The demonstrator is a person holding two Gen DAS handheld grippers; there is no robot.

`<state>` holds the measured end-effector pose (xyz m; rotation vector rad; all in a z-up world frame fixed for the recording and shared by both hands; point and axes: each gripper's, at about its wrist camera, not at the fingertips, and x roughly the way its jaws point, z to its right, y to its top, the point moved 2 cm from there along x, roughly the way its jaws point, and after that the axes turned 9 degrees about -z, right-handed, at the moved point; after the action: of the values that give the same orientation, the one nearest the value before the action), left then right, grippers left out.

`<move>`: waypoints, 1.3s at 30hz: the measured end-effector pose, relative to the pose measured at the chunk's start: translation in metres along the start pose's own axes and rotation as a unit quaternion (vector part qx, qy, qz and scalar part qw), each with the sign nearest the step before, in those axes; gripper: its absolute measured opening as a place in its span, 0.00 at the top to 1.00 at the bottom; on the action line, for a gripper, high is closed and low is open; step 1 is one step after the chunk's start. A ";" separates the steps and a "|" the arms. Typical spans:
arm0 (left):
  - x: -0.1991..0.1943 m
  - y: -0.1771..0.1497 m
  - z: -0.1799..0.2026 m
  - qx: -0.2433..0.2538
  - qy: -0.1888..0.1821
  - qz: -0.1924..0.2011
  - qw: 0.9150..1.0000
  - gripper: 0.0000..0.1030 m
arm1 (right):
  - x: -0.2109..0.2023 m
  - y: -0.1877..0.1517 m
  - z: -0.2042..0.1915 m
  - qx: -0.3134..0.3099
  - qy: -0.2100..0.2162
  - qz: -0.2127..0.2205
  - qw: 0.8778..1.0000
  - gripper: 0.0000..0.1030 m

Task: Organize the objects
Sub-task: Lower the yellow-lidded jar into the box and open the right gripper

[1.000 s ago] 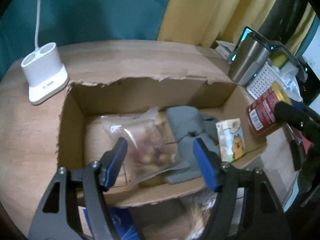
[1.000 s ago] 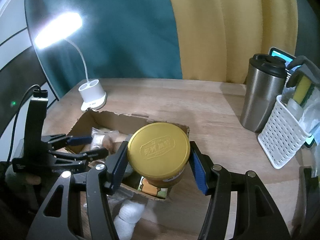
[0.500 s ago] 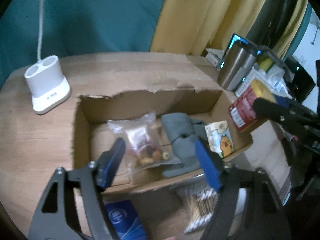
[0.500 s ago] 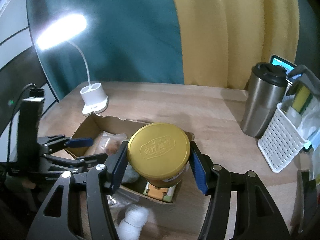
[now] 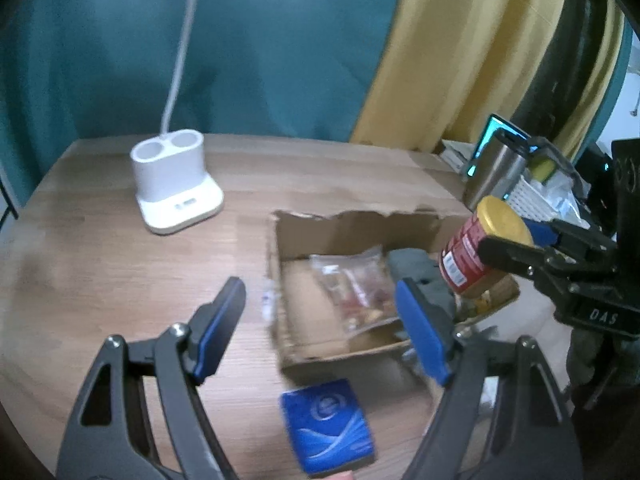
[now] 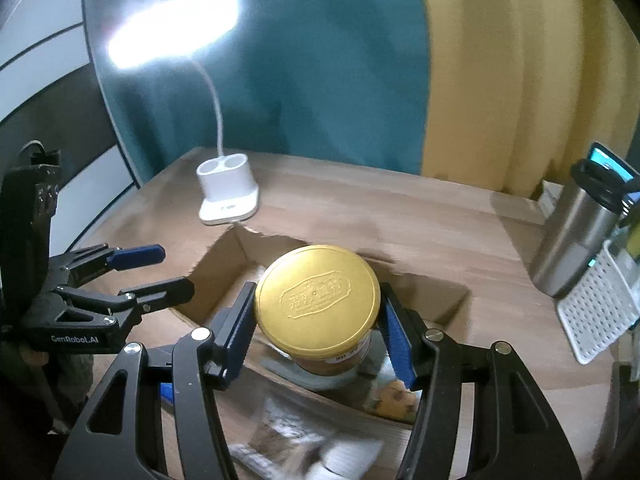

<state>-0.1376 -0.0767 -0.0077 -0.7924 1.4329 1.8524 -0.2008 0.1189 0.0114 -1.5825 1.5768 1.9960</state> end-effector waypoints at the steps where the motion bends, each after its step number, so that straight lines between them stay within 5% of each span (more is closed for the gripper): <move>1: -0.001 -0.001 -0.004 -0.003 0.003 0.001 1.000 0.24 | 0.003 0.001 -0.005 -0.002 0.002 -0.002 1.000 0.40; 18: -0.009 -0.009 -0.065 -0.037 0.032 0.001 0.999 0.24 | 0.048 0.028 -0.069 -0.034 0.034 -0.036 0.998 0.40; 36: -0.007 -0.023 -0.089 -0.056 0.044 -0.015 0.997 0.24 | 0.091 0.035 -0.092 -0.028 0.056 -0.060 0.996 0.40; 39: -0.008 -0.026 -0.090 -0.058 0.043 -0.014 0.997 0.24 | 0.093 0.034 -0.092 -0.025 0.053 -0.055 0.997 0.26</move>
<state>-0.1058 -0.1603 -0.0355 -0.9562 1.3685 1.9139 -0.2058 -0.0099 -0.0295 -1.7807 1.4501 1.9368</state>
